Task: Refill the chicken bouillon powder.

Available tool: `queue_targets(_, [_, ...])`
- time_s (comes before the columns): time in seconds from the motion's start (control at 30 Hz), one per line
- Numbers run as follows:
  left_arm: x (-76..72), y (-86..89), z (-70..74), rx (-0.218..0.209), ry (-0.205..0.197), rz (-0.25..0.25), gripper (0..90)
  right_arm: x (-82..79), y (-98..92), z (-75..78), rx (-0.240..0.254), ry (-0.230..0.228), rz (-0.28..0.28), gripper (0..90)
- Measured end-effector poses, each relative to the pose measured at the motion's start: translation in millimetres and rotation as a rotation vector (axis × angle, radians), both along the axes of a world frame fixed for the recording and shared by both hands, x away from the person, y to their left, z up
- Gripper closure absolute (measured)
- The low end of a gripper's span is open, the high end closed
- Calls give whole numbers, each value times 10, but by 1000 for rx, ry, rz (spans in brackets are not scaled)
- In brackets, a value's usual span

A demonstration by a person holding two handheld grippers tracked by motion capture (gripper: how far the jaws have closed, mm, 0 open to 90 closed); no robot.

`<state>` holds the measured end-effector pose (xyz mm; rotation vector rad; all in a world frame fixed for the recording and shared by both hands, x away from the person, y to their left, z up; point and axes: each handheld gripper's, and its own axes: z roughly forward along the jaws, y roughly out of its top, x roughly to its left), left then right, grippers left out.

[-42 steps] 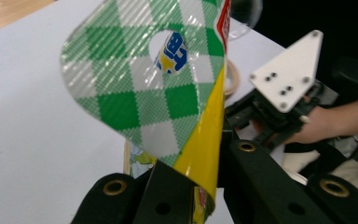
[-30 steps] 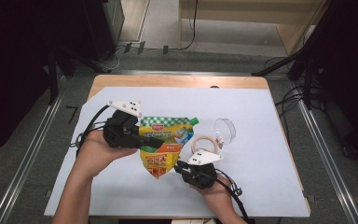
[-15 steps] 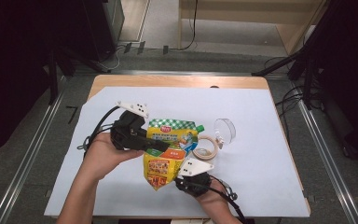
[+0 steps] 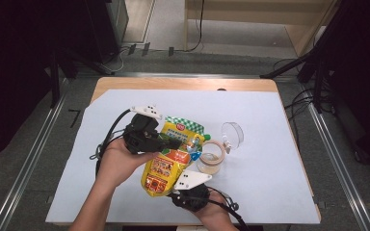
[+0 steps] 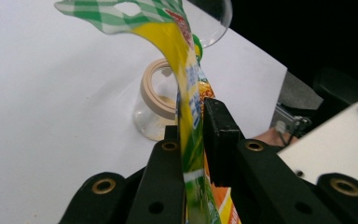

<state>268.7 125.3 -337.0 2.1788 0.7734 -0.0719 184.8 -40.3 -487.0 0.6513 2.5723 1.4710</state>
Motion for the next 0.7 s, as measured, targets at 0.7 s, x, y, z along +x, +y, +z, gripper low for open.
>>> queue_targets(0.7, [100,-244,-189,23,159,95,694,72,6,155,102,100,60,756])
